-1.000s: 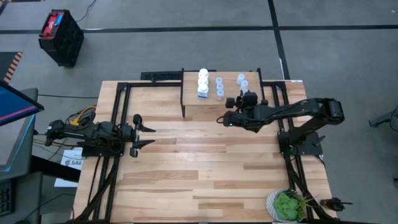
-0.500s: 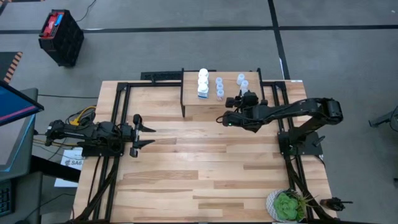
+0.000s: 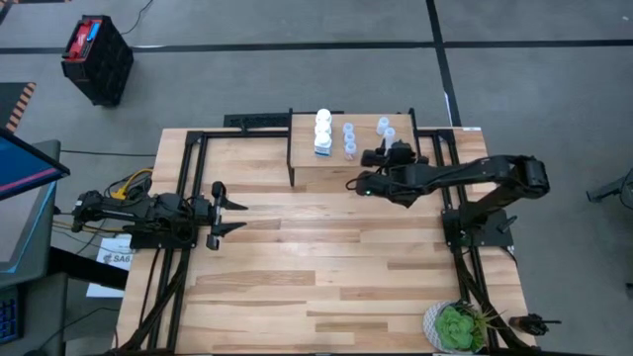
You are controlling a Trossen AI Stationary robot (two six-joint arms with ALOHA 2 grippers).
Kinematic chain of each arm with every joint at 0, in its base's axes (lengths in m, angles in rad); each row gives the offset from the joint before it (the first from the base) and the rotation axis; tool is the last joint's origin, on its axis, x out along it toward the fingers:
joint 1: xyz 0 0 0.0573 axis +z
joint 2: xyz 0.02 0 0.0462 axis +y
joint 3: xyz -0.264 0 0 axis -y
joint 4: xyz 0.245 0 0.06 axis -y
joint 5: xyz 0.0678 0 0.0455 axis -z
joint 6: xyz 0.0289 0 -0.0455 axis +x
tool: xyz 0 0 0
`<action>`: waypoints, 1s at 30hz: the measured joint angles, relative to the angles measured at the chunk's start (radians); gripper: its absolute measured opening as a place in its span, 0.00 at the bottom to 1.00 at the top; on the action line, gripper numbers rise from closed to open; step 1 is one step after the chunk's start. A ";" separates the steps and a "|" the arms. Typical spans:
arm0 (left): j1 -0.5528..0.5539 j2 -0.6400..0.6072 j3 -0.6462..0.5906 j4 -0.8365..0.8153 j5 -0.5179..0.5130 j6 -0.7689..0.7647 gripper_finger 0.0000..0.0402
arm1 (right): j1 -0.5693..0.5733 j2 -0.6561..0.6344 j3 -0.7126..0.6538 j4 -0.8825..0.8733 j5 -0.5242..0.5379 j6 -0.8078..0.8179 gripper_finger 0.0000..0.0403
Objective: Pick and place medicine bottles onto shelf by color
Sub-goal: Adjust the white pill bottles on the shelf
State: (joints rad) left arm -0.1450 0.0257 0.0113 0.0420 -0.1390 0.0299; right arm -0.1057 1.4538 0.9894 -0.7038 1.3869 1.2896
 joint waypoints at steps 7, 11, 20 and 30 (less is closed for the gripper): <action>0.000 0.000 0.000 0.000 0.000 0.000 0.48 | 0.014 -0.128 0.000 0.015 0.003 -0.110 0.61; 0.000 0.000 0.000 0.000 0.000 0.000 0.48 | 0.068 -0.210 0.001 0.054 0.002 -0.265 0.61; 0.000 0.000 0.000 0.000 0.000 0.000 0.48 | 0.046 -0.334 0.001 0.086 -0.210 -0.538 0.59; 0.000 0.000 0.000 0.000 0.000 -0.008 0.48 | -0.240 -0.342 0.001 0.071 -0.526 -0.645 0.45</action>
State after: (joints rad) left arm -0.1448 0.0257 0.0111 0.0418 -0.1389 0.0217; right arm -0.3452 1.1118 0.9901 -0.6324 0.8607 0.6449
